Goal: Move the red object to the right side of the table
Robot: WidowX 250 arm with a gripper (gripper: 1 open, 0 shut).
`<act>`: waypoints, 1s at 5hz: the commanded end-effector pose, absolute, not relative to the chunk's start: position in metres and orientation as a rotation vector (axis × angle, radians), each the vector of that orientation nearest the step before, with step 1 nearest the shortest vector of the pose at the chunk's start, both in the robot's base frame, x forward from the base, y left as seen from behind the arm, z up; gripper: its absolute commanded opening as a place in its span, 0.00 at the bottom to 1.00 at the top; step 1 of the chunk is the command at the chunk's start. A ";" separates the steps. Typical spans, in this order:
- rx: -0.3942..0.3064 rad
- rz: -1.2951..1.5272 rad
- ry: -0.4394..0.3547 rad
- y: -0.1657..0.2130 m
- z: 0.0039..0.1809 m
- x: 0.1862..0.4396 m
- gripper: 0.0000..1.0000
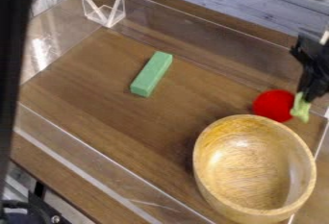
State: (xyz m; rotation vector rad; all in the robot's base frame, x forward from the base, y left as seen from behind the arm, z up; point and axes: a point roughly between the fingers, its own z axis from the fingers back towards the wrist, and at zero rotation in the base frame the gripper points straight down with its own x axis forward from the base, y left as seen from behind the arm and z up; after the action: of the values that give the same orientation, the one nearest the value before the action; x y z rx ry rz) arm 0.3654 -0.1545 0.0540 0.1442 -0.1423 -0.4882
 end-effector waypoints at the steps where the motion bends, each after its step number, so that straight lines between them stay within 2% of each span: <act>1: 0.149 -0.496 -0.205 -0.158 0.065 0.375 1.00; 2: 0.171 -0.524 -0.198 -0.157 0.061 0.375 0.00; 3: 0.191 -0.546 -0.189 -0.155 0.058 0.372 0.00; 4: 0.209 -0.537 -0.175 -0.154 0.049 0.370 1.00; 5: 0.243 -0.530 -0.168 -0.155 0.044 0.371 0.00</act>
State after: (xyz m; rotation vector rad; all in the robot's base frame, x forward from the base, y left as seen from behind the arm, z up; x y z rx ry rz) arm 0.3640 -0.1496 0.0237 0.2536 -0.1096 -0.5406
